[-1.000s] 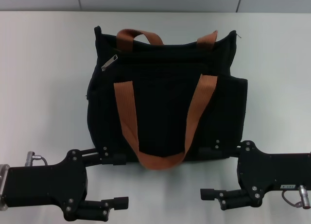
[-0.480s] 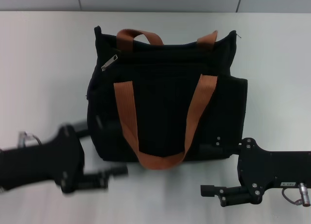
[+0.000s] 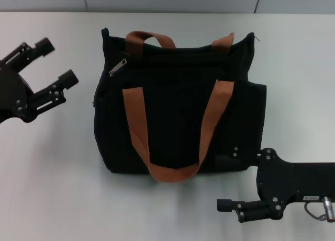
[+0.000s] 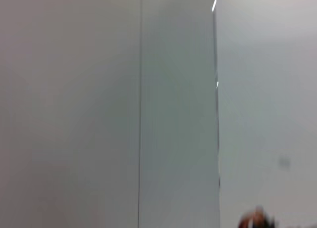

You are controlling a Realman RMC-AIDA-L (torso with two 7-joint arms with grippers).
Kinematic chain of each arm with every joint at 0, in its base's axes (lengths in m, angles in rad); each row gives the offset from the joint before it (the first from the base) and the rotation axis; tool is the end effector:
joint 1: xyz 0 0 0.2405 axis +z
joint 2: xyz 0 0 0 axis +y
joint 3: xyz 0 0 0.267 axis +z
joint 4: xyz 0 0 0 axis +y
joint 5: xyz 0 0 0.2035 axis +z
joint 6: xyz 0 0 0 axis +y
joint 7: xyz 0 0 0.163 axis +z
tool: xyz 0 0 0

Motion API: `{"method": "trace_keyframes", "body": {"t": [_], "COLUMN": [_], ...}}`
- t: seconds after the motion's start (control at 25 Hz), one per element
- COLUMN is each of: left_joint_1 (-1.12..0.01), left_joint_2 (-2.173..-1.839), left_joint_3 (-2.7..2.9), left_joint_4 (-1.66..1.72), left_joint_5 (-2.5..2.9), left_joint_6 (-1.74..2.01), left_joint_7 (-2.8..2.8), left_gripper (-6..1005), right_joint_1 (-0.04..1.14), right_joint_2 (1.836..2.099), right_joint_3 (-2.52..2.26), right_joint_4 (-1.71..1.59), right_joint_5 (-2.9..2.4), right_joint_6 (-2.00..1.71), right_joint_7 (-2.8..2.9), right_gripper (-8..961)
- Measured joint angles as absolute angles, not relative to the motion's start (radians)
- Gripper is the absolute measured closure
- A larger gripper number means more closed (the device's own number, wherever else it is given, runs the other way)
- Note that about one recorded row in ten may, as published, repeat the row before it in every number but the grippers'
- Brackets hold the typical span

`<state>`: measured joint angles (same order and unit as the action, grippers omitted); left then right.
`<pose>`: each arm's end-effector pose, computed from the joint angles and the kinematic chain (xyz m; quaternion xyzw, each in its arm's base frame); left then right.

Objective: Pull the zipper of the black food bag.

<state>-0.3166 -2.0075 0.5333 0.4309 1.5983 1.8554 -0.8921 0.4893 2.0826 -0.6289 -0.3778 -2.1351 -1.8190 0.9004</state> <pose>-0.2926 0.2707 0.0425 -0.8457 -0.0962 -0.4404 0.2856 0.2604 0.2488 -0.0613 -0.9465 0.0834 0.3118 0.0014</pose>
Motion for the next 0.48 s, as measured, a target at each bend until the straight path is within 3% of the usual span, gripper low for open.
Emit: {"method": "trace_keyframes", "body": {"t": [0.04,0.12,0.48], "left_joint_1": [-0.317,-0.335,-0.37], "left_joint_2": [-2.007,-1.972,-1.998], "left_joint_3": [0.533,0.538,0.539], "left_joint_4": [0.431,0.434,0.448], "left_joint_5": [1.598,1.721,1.841], "left_joint_6": [1.855,1.77,1.686], "left_joint_7": [-0.892,-0.898,-0.883], "left_gripper": [184,184,183], "right_joint_1": [0.489,0.489,0.488], "right_joint_2": [2.082,2.082,2.082], "right_joint_3": [-0.629,-0.629,-0.629], "right_joint_4": [-0.378,-0.379,-0.376], "right_joint_5": [-2.135,-2.135,-2.135], "right_joint_6": [-1.819,-1.821,-1.824], "right_joint_7": [0.9,0.9,0.9], "right_gripper": [145,146,148]}}
